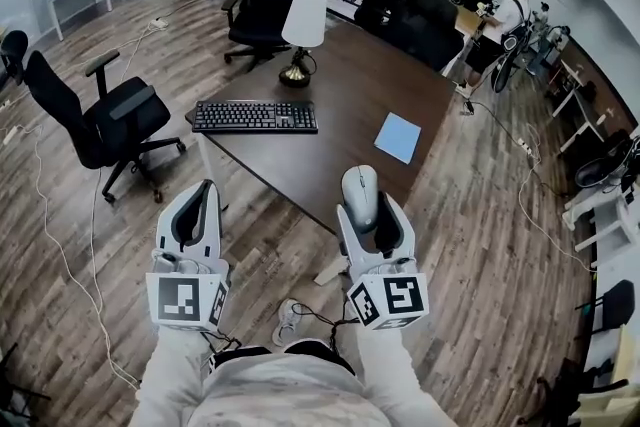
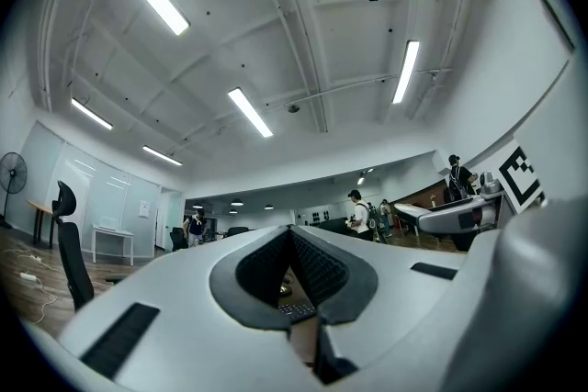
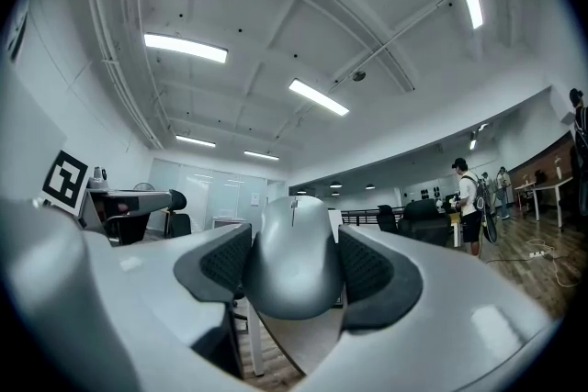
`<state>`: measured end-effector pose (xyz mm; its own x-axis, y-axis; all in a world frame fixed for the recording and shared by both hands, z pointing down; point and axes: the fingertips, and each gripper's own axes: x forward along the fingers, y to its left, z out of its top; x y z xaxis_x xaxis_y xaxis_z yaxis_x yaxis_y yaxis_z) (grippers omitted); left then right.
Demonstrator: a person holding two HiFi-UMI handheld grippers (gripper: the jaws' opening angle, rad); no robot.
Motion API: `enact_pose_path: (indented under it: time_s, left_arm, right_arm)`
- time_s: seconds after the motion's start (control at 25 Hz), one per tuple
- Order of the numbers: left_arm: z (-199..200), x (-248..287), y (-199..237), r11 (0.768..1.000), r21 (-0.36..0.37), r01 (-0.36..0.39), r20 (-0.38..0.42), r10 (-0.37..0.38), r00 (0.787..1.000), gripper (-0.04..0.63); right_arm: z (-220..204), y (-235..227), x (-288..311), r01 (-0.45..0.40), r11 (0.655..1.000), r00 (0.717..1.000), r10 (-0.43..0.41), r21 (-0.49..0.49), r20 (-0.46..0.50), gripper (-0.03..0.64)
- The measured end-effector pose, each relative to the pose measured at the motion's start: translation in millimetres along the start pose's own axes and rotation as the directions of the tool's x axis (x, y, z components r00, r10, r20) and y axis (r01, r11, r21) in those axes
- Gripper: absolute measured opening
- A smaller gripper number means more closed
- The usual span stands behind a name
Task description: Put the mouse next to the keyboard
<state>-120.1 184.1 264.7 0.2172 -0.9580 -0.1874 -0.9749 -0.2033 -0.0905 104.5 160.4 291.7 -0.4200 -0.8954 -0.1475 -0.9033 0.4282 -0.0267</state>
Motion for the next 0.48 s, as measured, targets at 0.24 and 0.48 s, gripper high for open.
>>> enact_pose_path:
  time_s: [0.24,0.48]
  left_arm:
    - [-9.2,61.5,-0.3,1.0,-0.002,-0.019,0.005,0.019,1.0,0.005]
    - [-15.9,105.0,-1.5,0.999,0.0,-0.046,0.031,0.046,0.998,0.005]
  right_arm:
    - [-2.0,-39.3,54.5,-0.02,1.0,1.0,0.02,0.004,-0.005,0.307]
    - [-11.2,-73.8,93.4,-0.04,0.999,0.999,0.04,0.019,-0.002,0.307]
